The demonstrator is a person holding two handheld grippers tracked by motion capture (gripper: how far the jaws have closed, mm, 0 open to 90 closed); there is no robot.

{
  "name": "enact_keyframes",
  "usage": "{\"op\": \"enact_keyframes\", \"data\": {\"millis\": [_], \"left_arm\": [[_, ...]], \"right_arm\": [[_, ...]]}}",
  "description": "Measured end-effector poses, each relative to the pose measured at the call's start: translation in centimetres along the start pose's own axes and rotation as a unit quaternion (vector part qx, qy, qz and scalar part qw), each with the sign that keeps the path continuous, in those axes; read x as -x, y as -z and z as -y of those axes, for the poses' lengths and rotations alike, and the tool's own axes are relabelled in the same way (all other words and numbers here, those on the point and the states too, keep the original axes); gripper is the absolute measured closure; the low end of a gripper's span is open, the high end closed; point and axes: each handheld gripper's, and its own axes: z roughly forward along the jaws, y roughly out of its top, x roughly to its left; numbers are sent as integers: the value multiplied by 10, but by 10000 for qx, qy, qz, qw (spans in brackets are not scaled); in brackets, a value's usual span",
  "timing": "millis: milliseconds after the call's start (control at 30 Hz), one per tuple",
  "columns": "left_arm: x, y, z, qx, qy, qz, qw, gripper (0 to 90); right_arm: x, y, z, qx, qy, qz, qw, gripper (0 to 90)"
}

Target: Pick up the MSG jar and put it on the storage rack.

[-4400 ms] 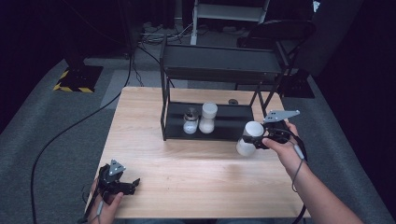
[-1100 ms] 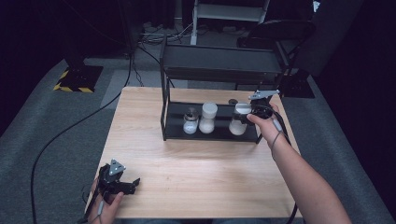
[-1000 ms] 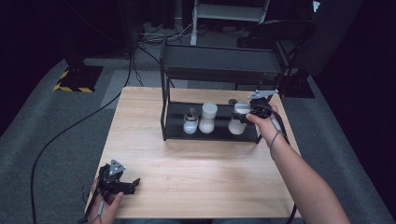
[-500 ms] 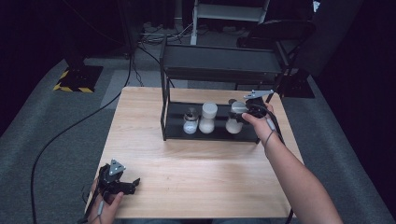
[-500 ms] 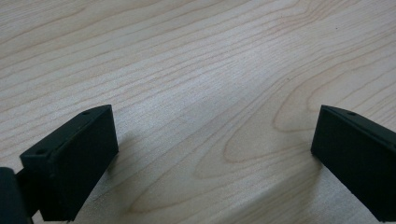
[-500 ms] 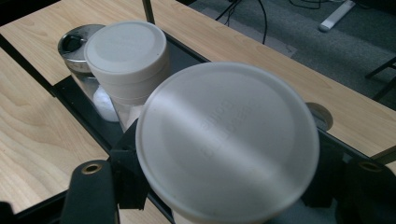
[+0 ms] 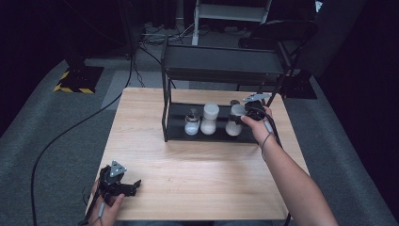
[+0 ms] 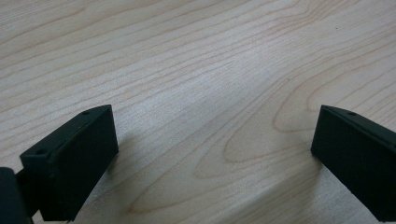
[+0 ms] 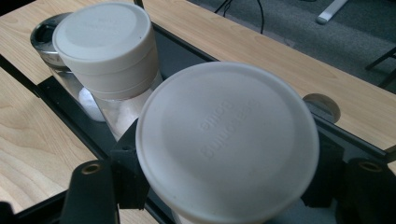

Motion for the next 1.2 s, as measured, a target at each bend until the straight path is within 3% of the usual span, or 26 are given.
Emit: {"op": "enact_keyframes", "data": {"millis": [533,1200], "left_arm": [[0,0,0,0,1,1,10000,5],[0,0,0,1,2,-1,10000,5]], "right_arm": [[-5,-13,2,-29,-23,-7,10000,338],[0,-19,1,-89,-130,-46,9999,333]]}}
